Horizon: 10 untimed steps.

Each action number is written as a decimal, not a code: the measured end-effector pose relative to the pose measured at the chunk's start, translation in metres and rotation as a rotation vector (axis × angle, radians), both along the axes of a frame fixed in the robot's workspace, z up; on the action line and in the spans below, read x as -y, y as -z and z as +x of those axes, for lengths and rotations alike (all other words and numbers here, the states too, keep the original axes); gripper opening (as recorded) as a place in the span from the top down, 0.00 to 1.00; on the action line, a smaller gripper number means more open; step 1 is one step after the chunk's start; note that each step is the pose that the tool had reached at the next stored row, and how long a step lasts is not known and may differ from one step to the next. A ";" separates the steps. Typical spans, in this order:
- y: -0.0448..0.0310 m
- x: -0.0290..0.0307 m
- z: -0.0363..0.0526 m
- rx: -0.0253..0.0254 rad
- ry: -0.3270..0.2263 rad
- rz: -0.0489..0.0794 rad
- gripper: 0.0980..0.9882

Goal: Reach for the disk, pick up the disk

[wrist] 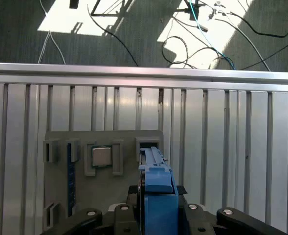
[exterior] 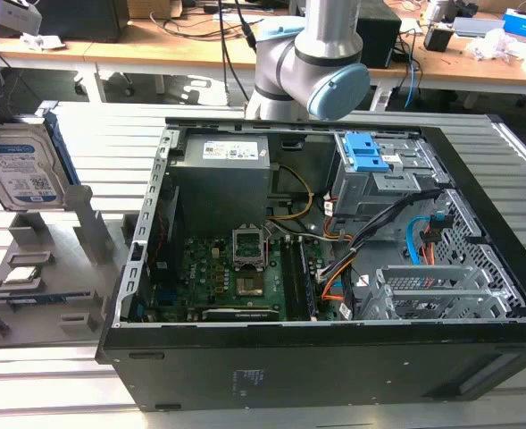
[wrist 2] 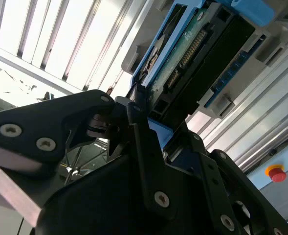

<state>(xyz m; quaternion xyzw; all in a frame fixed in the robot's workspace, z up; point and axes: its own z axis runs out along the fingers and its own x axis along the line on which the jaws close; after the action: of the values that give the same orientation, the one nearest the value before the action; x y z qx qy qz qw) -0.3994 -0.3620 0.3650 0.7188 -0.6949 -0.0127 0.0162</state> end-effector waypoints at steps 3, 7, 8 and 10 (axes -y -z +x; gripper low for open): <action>-0.0052 0.0000 0.0002 -0.0007 0.000 0.000 0.70; -0.0131 0.0000 0.0006 -0.0020 0.000 0.000 0.70; -0.0146 0.0000 0.0006 -0.0022 0.000 0.000 0.70; -0.0181 0.0000 0.0008 -0.0029 0.000 0.000 0.70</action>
<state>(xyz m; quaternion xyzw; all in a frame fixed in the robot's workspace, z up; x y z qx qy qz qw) -0.3986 -0.3620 0.3830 0.7187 -0.6949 -0.0137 0.0172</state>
